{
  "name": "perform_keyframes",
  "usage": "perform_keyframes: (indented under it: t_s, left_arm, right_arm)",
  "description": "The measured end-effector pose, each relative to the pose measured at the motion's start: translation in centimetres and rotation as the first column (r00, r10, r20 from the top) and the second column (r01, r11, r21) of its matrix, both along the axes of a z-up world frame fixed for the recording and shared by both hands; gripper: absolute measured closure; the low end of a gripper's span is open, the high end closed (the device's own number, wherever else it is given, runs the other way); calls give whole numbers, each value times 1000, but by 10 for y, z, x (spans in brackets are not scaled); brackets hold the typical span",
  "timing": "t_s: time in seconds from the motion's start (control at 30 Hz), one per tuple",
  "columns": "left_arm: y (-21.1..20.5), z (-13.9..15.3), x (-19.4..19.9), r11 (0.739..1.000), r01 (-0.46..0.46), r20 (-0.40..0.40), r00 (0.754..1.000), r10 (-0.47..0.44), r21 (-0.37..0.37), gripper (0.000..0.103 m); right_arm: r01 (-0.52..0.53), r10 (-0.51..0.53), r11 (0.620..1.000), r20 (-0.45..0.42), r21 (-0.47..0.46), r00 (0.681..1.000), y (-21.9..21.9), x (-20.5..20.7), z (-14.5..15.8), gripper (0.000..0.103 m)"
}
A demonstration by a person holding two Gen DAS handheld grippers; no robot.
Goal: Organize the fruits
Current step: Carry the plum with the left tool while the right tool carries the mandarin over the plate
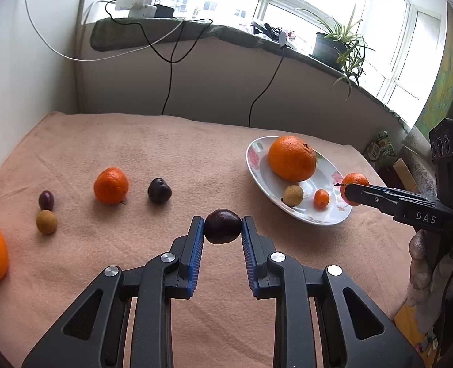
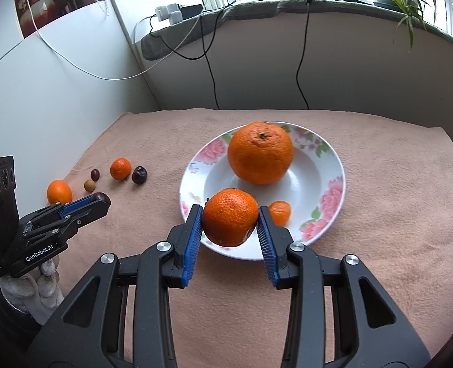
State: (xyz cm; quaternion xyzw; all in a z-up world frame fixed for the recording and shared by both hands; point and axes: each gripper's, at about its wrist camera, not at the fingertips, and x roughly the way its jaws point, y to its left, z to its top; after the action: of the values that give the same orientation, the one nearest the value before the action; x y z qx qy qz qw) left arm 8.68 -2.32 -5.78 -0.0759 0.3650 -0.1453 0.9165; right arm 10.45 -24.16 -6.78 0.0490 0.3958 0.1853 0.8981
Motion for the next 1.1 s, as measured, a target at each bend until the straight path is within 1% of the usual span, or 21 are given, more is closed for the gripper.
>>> perform_keyframes:
  t_s: [0.17, 0.4, 0.77, 1.1]
  left_arm:
    - [-17, 1, 9, 999, 34, 3, 999, -34, 3, 80]
    - [-33, 2, 22, 998, 65, 5, 998, -65, 5, 80]
    - [-52, -1, 38, 996, 90, -7, 996, -90, 19, 80]
    - [-65, -7, 48, 993, 113, -28, 993, -111, 41, 80]
  right_arm:
    - [46, -46, 999, -3, -20, 999, -18, 3, -5, 65]
    - [78, -78, 997, -8, -17, 997, -33, 7, -9, 65]
    - [87, -87, 996, -20, -19, 996, -42, 16, -16, 65]
    - [76, -77, 996, -17, -45, 997, -41, 20, -19, 65]
